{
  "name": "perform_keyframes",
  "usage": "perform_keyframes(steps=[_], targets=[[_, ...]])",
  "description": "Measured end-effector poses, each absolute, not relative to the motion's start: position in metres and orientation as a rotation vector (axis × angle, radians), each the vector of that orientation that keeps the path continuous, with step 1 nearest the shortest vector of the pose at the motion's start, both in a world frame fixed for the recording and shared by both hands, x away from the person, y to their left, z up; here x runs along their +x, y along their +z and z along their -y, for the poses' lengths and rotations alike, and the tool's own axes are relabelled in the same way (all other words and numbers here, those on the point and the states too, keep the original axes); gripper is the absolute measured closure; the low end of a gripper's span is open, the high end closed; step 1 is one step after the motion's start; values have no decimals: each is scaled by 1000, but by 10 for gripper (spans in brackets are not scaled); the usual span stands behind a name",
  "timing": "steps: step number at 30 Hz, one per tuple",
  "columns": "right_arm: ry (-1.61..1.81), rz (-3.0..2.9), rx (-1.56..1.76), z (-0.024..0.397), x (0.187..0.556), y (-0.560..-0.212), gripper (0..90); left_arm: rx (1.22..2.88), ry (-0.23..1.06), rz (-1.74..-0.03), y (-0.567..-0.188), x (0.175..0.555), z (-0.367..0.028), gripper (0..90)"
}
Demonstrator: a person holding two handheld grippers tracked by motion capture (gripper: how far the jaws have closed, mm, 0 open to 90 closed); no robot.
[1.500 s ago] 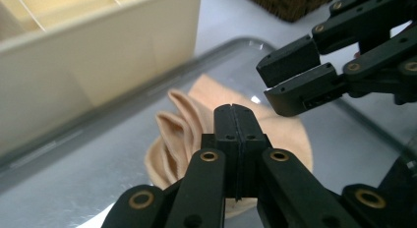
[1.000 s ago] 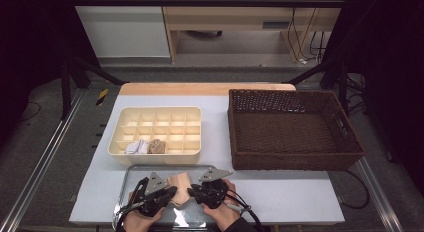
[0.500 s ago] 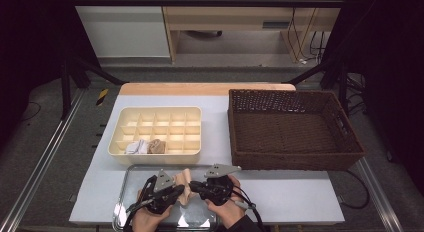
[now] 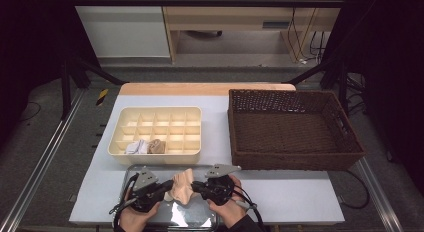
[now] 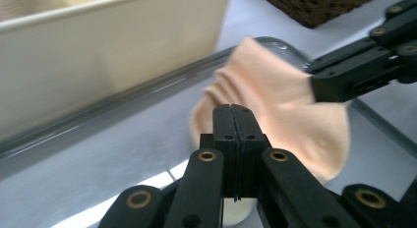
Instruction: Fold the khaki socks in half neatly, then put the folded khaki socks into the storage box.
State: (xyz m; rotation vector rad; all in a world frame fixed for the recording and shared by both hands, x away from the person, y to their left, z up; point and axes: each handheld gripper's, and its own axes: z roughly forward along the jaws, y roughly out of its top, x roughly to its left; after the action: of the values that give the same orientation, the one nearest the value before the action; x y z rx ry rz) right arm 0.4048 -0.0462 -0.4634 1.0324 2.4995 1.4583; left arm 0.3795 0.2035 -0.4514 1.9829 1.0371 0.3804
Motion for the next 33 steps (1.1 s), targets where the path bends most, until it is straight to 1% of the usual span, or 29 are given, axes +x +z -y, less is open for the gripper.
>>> perform_keyframes(steps=[4, 7, 12, 18, 33], targets=[[1457, -2496, 1029, 46, 405, -464, 857, 1972, 394, -1096, -455, 381, -219, 893], [1460, -2494, 1023, 46, 405, -463, 857, 1983, 390, -1119, -461, 383, -222, 893], [1473, -2491, 1015, 46, 406, -463, 857, 2024, 359, -1115, -468, 383, -216, 893], [1457, -2509, 968, 40, 405, -460, 855, 2047, 354, -1104, -470, 383, -212, 893], [1485, -2610, 810, 7, 406, -461, 851, 2057, 358, -1098, -471, 382, -210, 894]])
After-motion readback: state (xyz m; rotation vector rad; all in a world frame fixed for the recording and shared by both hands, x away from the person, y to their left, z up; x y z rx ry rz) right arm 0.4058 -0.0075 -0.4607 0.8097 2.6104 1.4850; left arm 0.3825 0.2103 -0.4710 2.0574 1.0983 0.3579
